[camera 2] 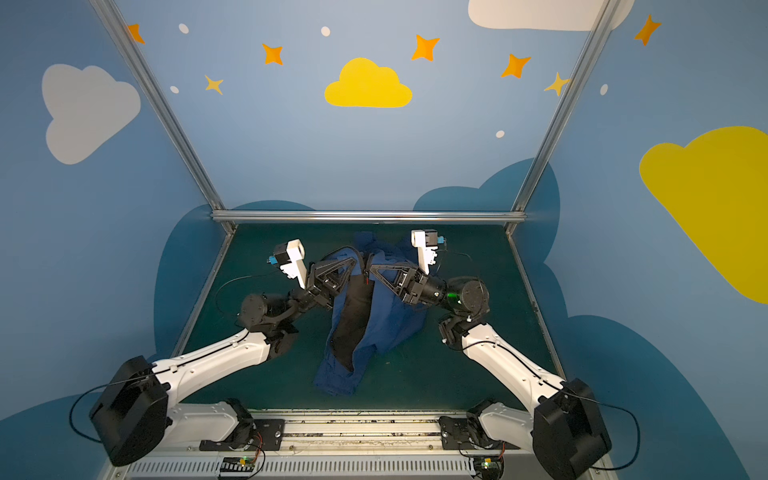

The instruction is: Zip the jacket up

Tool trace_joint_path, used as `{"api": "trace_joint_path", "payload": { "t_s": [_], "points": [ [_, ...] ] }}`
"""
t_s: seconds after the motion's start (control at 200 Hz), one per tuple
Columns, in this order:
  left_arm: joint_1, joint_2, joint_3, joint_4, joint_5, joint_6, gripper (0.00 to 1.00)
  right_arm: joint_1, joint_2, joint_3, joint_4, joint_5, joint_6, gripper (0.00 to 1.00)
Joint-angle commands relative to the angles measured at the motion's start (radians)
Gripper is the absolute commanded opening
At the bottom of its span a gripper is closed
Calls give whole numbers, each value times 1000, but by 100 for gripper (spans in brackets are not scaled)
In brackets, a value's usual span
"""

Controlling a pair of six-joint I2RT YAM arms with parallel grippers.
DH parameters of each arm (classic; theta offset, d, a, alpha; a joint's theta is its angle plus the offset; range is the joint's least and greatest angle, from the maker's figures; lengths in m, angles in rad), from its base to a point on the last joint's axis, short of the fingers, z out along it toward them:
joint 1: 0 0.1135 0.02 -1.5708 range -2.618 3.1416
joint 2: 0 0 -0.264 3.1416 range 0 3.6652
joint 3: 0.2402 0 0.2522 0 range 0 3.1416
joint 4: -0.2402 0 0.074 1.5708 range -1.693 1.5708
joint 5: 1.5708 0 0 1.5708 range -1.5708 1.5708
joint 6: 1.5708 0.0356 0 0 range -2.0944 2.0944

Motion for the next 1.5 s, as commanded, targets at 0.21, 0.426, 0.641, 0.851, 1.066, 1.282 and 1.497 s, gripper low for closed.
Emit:
{"api": "trace_joint_path", "payload": {
  "t_s": [0.21,0.426,0.641,0.851,1.066,1.282,1.497],
  "points": [
    [-1,9,107,44,37,-16,3,-3,-11,95,92,22,17,0],
    [-5,23,141,45,55,-31,3,-7,-2,118,91,19,17,0],
    [-7,23,153,44,50,-21,3,-7,-8,116,93,11,23,0],
    [-7,31,172,45,36,-7,3,-6,-23,111,76,7,19,0],
    [-7,37,181,45,30,2,3,-6,-28,110,73,8,17,0],
    [-7,34,175,45,7,15,3,-7,-38,104,73,6,18,0],
    [-7,29,172,45,0,19,3,-7,-42,96,73,11,20,0]
  ]
}}
